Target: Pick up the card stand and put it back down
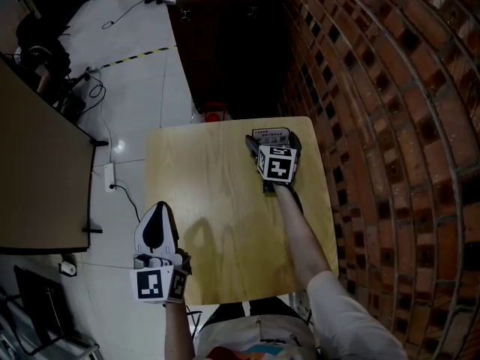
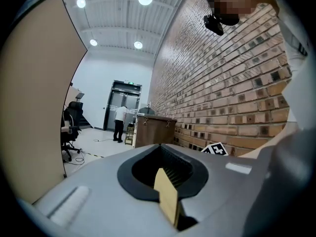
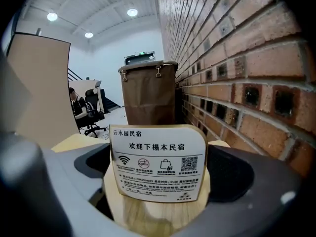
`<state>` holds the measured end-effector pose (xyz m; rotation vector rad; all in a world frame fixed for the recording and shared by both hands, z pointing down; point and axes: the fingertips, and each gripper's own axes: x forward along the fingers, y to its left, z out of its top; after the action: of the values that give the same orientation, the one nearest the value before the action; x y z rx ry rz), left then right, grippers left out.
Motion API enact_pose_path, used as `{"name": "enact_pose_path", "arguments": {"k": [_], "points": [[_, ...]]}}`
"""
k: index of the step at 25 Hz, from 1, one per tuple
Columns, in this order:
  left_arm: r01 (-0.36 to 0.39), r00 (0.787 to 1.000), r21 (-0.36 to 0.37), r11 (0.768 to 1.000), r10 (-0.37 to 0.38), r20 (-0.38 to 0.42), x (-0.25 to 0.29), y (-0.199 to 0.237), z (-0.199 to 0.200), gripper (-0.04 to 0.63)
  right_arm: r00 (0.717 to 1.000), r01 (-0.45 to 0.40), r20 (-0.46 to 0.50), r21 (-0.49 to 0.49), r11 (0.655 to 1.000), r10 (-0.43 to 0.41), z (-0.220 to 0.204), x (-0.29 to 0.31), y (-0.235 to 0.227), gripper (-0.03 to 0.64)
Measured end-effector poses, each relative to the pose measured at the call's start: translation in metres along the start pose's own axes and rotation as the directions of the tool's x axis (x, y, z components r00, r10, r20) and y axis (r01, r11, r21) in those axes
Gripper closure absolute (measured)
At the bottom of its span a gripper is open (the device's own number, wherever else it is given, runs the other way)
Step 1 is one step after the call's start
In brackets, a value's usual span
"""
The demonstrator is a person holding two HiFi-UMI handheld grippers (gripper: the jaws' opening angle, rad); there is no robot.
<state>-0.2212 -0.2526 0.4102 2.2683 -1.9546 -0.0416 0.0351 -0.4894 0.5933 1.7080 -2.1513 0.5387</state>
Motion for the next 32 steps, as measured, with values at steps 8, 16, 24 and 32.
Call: {"name": "enact_pose_path", "arguments": {"k": [8, 16, 24, 32], "points": [[0.005, 1.000, -0.002, 1.000, -0.005, 0.009, 0.000, -0.001, 0.002, 0.589, 1.000, -0.003, -0.004, -0.015, 1.000, 0.003, 0.000, 0.000, -0.001, 0.044], [-0.020, 0.997, 0.019, 1.000, 0.018, 0.071, -0.007, -0.001, 0.027, 0.589, 0.992, 0.004, 0.129, -0.068, 0.998, 0.004, 0.033, -0.064, 0.006, 0.044], [0.024, 0.985, 0.035, 0.999, -0.029, 0.169, -0.029, -0.035, 0.064, 0.590, 0.919, -0.048, 0.392, -0.011, 0.999, 0.048, 0.102, -0.249, 0.041, 0.043], [0.038, 0.961, 0.098, 0.994, -0.063, 0.268, -0.069, -0.064, 0.100, 0.589, 0.817, -0.043, 0.570, -0.092, 0.995, 0.088, 0.115, -0.400, 0.065, 0.043]]}}
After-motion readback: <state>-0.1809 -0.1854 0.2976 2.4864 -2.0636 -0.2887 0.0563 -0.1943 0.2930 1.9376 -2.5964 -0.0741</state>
